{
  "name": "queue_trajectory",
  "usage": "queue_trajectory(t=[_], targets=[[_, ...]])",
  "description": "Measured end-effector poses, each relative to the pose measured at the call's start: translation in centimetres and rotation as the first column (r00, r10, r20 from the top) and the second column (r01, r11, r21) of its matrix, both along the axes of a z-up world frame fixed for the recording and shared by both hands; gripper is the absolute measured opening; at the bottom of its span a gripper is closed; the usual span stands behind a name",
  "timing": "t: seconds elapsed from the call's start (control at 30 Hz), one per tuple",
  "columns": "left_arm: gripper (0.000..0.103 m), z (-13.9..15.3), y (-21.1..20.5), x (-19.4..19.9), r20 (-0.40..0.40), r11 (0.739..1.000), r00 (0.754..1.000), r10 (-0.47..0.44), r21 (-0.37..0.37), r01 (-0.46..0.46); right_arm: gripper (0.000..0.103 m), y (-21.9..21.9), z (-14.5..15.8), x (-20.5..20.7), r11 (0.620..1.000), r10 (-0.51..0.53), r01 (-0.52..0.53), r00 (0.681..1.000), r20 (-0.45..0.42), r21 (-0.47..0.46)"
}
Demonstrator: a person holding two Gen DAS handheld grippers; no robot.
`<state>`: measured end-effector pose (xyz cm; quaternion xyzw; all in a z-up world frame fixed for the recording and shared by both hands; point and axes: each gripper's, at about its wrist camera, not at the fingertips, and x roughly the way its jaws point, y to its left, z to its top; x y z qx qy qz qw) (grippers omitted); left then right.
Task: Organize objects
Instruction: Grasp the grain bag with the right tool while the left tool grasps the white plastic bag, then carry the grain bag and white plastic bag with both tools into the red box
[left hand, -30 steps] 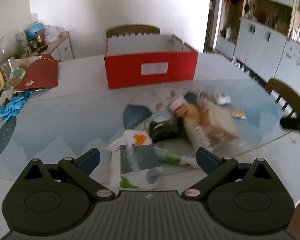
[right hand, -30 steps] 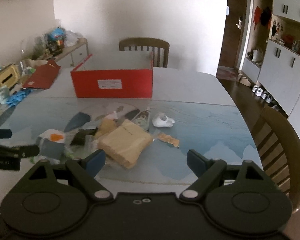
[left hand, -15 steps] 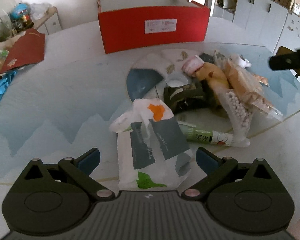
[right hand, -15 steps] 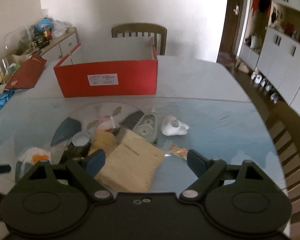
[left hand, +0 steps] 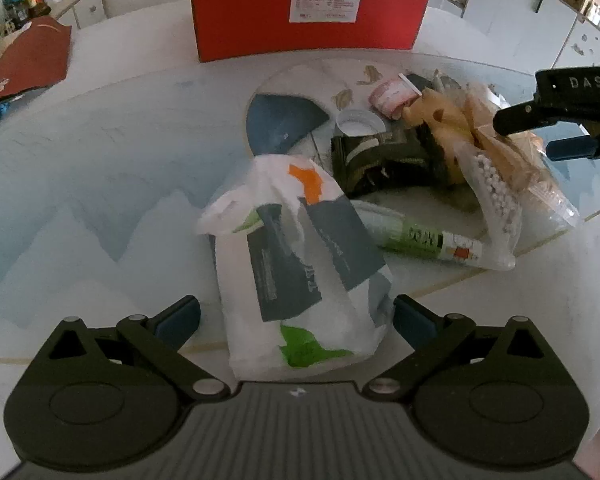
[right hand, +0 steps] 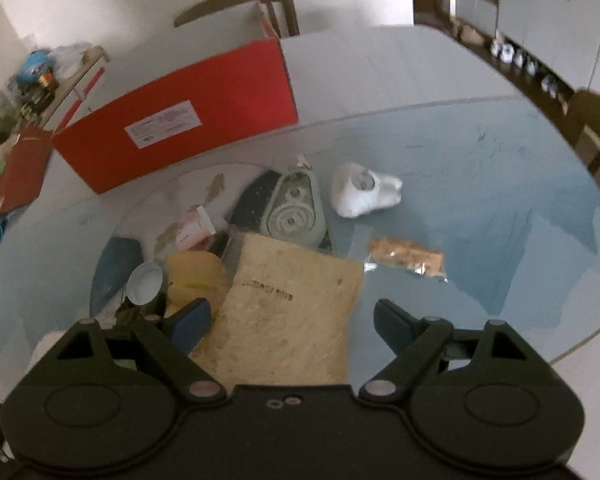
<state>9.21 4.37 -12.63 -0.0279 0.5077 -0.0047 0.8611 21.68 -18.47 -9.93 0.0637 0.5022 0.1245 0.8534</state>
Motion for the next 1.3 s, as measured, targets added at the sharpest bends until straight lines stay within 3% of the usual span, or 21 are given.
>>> queue_trajectory(t=[0.13,0.33,0.43,0.6,0.67,0.73,0.9,1.3], targets=[[0.1,-0.1,0.1,0.1,0.009,1.0,1.0,-0.014,0.008,0.014,0.088,0.3,-0.8,0.2,0.999,-0.004,0.006,0.999,-0.052,0.034],[0.087,0.2,0.5,0.1,0.028,1.0,0.999,-0.016,-0.01,0.016,0.088,0.1,-1.2,0.2,0.998,-0.023,0.026,0.998,-0.063,0.054],[0.079,0.4,0.8,0.1,0.042,1.0,0.999,-0.005,-0.026,0.006,0.088,-0.1,-1.3,0.2,0.998,-0.026,0.03,0.998,-0.063,0.064],[0.057,0.6,1.2,-0.1,0.062,0.999,0.998,0.002,-0.035,0.0,0.085,-0.3,-1.0,-0.1,0.997,-0.029,0.033,0.998,-0.055,0.067],[0.049,0.8,1.4,-0.2,0.069,0.999,0.998,0.01,-0.043,-0.007,0.081,-0.4,-0.8,-0.3,0.997,-0.024,0.027,0.999,-0.045,0.069],[0.046,0.9,1.8,-0.2,0.078,0.998,0.997,0.021,-0.056,-0.017,0.075,-0.6,-0.5,-0.4,0.997,-0.021,0.023,0.999,-0.037,0.069],[0.033,1.5,2.0,-0.3,0.11,0.999,0.994,0.02,-0.039,-0.016,0.073,-1.2,-0.2,-0.5,0.997,-0.022,0.024,0.999,-0.032,0.079],[0.033,5.6,1.0,0.7,0.223,0.995,0.97,-0.099,0.049,0.09,0.071,-2.0,3.1,-0.5,0.995,-0.018,0.015,0.999,0.033,0.096]])
